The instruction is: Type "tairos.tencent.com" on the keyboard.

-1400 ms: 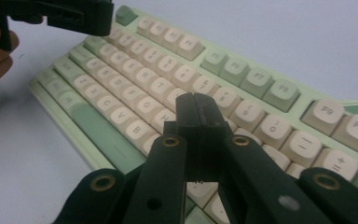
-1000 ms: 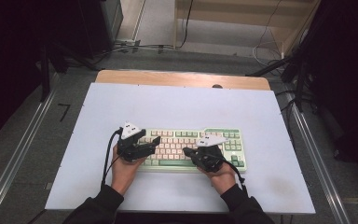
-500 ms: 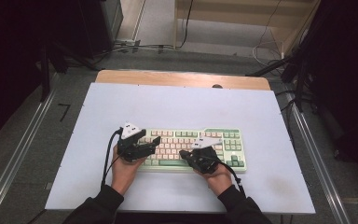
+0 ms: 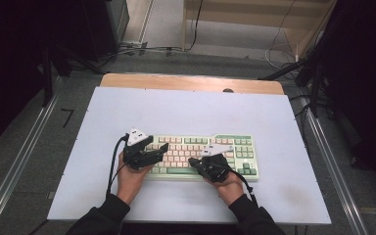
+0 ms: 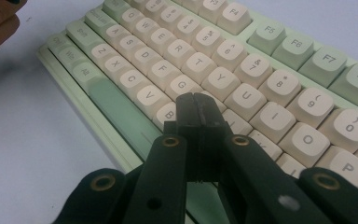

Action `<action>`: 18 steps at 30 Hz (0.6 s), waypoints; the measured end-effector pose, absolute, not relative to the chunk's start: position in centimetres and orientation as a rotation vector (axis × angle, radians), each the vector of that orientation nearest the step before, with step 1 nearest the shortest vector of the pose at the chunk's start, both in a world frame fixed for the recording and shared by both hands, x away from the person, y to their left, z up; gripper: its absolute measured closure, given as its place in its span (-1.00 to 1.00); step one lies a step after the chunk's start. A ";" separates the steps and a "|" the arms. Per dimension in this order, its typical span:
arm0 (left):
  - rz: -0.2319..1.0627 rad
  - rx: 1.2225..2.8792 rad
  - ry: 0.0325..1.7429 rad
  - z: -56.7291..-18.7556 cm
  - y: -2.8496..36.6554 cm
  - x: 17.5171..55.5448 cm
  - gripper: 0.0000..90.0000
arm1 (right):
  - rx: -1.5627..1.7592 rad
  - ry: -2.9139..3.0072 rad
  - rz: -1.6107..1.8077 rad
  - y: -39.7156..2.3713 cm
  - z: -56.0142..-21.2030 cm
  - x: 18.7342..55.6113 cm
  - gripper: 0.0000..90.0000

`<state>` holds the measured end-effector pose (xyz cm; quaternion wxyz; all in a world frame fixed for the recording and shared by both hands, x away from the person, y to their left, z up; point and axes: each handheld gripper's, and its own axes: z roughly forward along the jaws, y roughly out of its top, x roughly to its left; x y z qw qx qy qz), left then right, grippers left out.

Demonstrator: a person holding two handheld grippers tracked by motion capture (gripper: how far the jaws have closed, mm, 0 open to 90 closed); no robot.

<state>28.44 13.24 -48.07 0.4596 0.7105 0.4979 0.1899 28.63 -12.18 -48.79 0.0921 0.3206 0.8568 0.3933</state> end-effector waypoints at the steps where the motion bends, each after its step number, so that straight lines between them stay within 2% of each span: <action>1: 0.467 1.749 1.226 -48.1 13.2 28.4 -0.28 | 0.951 2.544 1.169 -12.2 -48.8 28.6 0.94; 12: 0.468 1.751 1.224 -48.1 13.2 28.4 -0.28 | 0.959 2.553 1.169 -12.2 -49.0 28.5 0.92; 15: 0.468 1.749 1.225 -48.1 13.3 28.4 -0.28 | 0.971 2.525 1.230 -12.7 -48.1 28.5 0.69; 18: 0.466 1.753 1.224 -48.1 13.3 28.5 -0.28 | 0.971 2.480 1.251 -13.4 -47.3 28.7 0.14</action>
